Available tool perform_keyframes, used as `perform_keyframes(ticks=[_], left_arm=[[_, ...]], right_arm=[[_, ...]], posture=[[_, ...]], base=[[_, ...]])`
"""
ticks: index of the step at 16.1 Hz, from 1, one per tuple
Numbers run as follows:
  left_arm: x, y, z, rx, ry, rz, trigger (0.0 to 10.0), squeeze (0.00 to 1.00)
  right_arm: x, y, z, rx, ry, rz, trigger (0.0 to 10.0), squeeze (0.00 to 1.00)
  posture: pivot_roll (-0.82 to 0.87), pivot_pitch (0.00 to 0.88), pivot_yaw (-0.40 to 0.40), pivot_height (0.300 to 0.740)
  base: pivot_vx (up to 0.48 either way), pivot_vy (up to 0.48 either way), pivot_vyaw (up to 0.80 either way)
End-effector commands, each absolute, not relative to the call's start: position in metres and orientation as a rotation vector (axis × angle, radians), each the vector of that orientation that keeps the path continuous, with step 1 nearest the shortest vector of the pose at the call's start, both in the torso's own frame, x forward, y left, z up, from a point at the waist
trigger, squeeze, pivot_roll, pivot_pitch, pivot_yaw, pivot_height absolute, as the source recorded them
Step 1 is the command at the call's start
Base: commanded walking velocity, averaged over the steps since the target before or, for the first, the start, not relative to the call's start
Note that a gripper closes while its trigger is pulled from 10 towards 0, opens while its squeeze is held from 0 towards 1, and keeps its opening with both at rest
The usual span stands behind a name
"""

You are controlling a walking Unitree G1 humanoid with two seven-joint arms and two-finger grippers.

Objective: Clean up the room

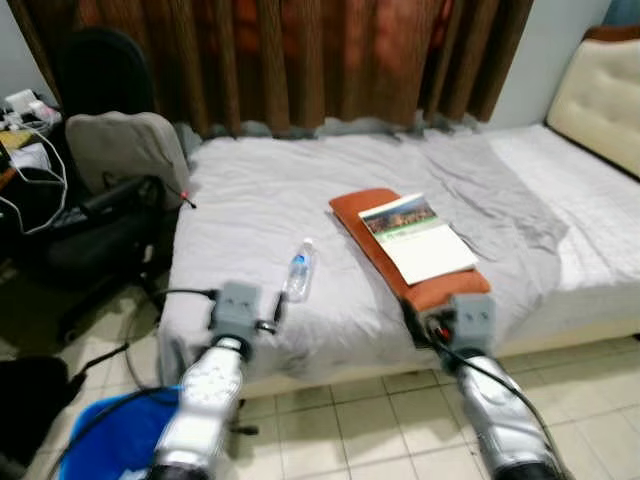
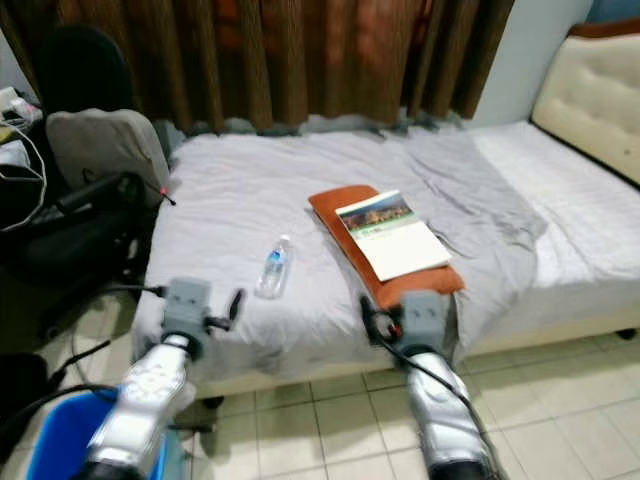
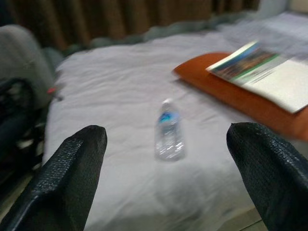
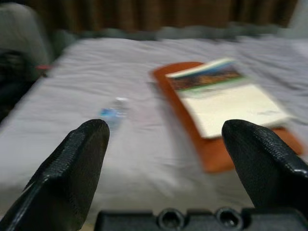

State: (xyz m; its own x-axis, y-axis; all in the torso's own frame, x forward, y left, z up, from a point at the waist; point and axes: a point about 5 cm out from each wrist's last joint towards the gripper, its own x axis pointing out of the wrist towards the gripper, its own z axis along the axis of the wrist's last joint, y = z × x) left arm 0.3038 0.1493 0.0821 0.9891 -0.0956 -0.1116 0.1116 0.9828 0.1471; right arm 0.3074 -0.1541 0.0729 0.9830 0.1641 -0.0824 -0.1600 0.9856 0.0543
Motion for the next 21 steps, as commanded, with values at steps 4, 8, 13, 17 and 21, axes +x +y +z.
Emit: perform_keyframes(ticks=[4, 8, 13, 17, 21], left_arm=[[0.3053, 0.1494, 0.0804, 0.138, 0.120, -0.073, 10.0, 0.00], [0.3051, 0.1507, 0.0806, 0.120, 0.113, -0.055, 10.0, 0.00], [0.3071, 0.1498, 0.0852, 0.147, 0.096, -0.065, 10.0, 0.00], [0.3098, 0.1524, 0.0852, 0.136, 0.102, -0.058, 10.0, 0.00], [0.3109, 0.1502, 0.0846, 0.129, 0.105, -0.066, 10.0, 0.00]], right_arm=[[0.3066, -0.1612, 0.0744, 0.036, 0.084, 0.158, 10.0, 0.00], [0.3071, -0.1595, 0.0742, 0.021, 0.090, 0.174, 10.0, 0.00], [0.3058, -0.1600, 0.0725, 0.028, 0.096, 0.171, 10.0, 0.00], [0.3059, -0.1591, 0.0720, 0.030, 0.097, 0.174, 10.0, 0.00], [0.3064, -0.1591, 0.0720, 0.030, 0.097, 0.176, 10.0, 0.00]], posture=[[0.00, 0.000, -0.012, 0.740], [0.00, 0.000, -0.012, 0.740], [0.00, 0.000, -0.009, 0.740], [0.00, 0.000, -0.004, 0.740], [0.00, 0.000, -0.005, 0.740]], base=[[0.348, -0.326, 0.00], [0.180, -0.157, 0.29], [0.344, 0.000, 0.19], [0.480, 0.000, 0.00], [0.480, 0.000, 0.00]])
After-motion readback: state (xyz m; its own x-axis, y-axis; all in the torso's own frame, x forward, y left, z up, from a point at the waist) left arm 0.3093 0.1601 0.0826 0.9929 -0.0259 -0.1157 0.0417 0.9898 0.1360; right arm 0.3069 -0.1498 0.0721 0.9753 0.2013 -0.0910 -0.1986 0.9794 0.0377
